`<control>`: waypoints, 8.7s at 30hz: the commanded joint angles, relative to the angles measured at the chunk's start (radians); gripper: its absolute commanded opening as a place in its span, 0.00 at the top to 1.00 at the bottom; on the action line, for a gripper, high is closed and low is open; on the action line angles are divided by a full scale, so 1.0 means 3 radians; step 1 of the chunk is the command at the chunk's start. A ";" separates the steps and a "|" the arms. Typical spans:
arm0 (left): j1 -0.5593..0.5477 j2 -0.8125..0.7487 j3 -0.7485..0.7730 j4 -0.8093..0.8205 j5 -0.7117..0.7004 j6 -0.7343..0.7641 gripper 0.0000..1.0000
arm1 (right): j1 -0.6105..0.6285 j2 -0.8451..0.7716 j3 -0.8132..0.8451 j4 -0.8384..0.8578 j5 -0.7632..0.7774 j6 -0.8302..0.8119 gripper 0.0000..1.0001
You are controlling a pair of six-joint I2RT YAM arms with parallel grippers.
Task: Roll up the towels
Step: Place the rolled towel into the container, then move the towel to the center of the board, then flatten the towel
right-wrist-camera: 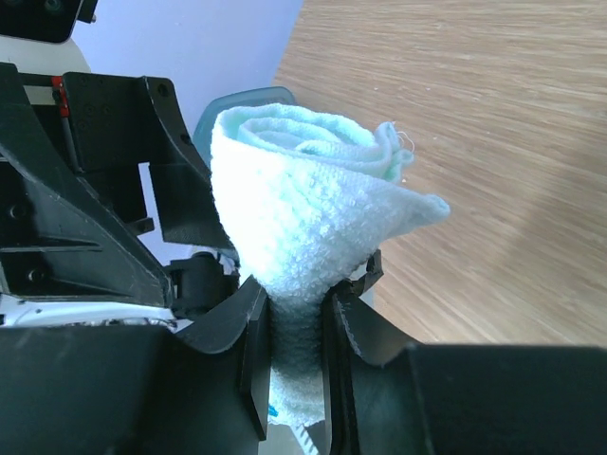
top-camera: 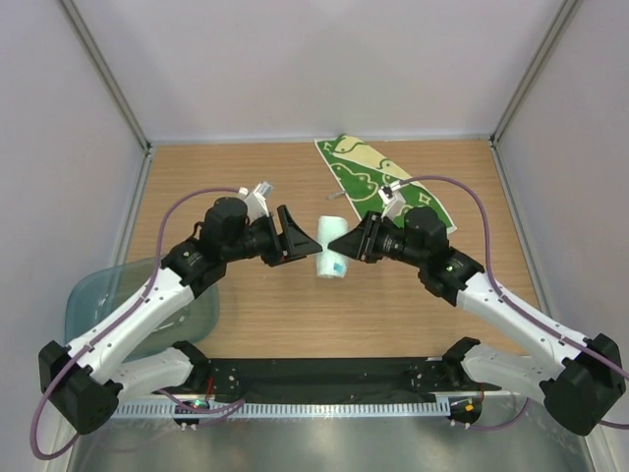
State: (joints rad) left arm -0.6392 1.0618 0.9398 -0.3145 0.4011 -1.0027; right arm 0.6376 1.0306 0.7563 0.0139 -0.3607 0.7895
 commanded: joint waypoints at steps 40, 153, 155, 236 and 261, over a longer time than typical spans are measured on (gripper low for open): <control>0.0284 -0.0394 0.0333 -0.0214 -0.0084 0.0269 1.00 | -0.0003 0.0170 -0.0133 0.2618 -0.0818 0.1843 0.49; 0.1788 -0.0001 -0.0822 -0.0920 -0.1690 0.0914 0.25 | -0.0377 0.0129 0.0276 -0.1166 -0.0828 -0.0494 0.23; 0.1788 -0.0037 -0.0791 -0.0966 -0.1700 0.0939 0.23 | -0.0382 0.0139 0.0317 -0.1243 -0.0711 -0.0591 0.23; 0.0760 0.4334 0.3887 -0.1385 -0.1425 0.1655 0.18 | -0.0326 0.0512 -0.0010 -0.2629 0.1289 0.0119 0.34; 0.0418 0.5433 0.5109 -0.2091 -0.2104 0.2227 0.42 | -0.0326 0.0707 -0.0138 -0.2409 0.1248 0.0043 0.36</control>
State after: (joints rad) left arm -0.5041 2.6083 2.4165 -0.8558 -0.1791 -0.3649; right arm 0.5365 1.2697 0.7212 -0.7242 0.0086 0.8112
